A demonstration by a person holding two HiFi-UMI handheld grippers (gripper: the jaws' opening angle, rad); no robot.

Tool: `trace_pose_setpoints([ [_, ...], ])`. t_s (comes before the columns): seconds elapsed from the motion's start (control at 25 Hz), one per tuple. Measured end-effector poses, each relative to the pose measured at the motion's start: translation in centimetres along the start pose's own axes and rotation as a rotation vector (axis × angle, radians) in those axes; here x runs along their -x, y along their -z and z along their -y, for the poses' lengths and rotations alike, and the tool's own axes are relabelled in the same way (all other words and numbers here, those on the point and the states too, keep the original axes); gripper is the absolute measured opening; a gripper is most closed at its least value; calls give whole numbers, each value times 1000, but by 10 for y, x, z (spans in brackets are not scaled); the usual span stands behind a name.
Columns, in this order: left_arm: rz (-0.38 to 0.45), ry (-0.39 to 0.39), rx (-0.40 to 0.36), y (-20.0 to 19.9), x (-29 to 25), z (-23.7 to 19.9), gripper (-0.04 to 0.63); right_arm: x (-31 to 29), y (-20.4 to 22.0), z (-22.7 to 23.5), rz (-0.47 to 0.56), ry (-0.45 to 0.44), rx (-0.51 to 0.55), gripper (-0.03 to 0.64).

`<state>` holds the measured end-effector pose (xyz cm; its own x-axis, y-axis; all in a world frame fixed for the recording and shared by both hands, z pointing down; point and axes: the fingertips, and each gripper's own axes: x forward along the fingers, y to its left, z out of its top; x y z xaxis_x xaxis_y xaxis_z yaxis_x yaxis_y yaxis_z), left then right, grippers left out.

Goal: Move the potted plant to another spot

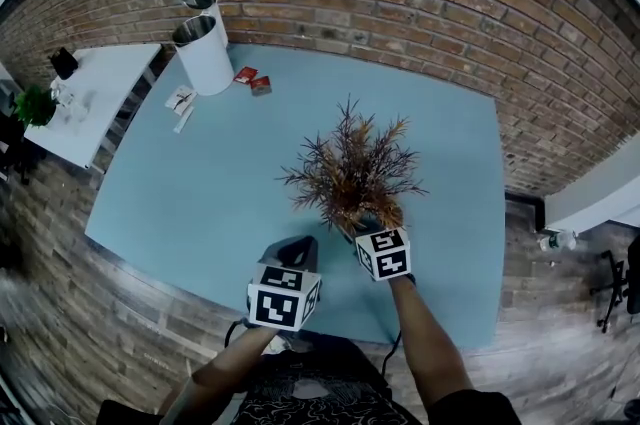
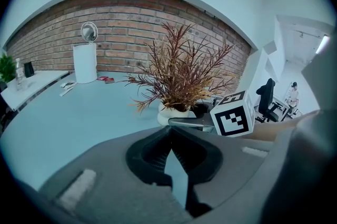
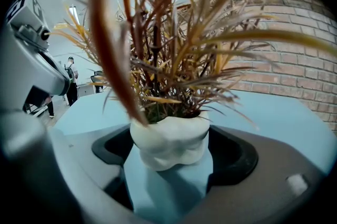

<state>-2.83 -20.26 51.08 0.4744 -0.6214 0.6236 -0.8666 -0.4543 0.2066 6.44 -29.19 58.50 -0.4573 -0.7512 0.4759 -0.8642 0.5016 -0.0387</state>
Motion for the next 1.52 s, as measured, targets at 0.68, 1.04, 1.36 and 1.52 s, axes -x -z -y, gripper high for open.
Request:
trace_pose_setpoints([
  [0.68, 0, 11, -12, 19, 23, 2, 0, 22, 14, -28, -3, 14, -7, 437],
  [1.04, 2, 25, -19, 26, 33, 2, 0, 30, 18, -41, -5, 24, -11, 437],
  [1.36, -2, 37, -26, 32, 41, 4, 0, 41, 23, -49, -6, 38, -20, 437],
  [1.52, 0, 45, -33, 37, 46, 4, 0, 46, 26, -55, -6, 47, -22, 437],
])
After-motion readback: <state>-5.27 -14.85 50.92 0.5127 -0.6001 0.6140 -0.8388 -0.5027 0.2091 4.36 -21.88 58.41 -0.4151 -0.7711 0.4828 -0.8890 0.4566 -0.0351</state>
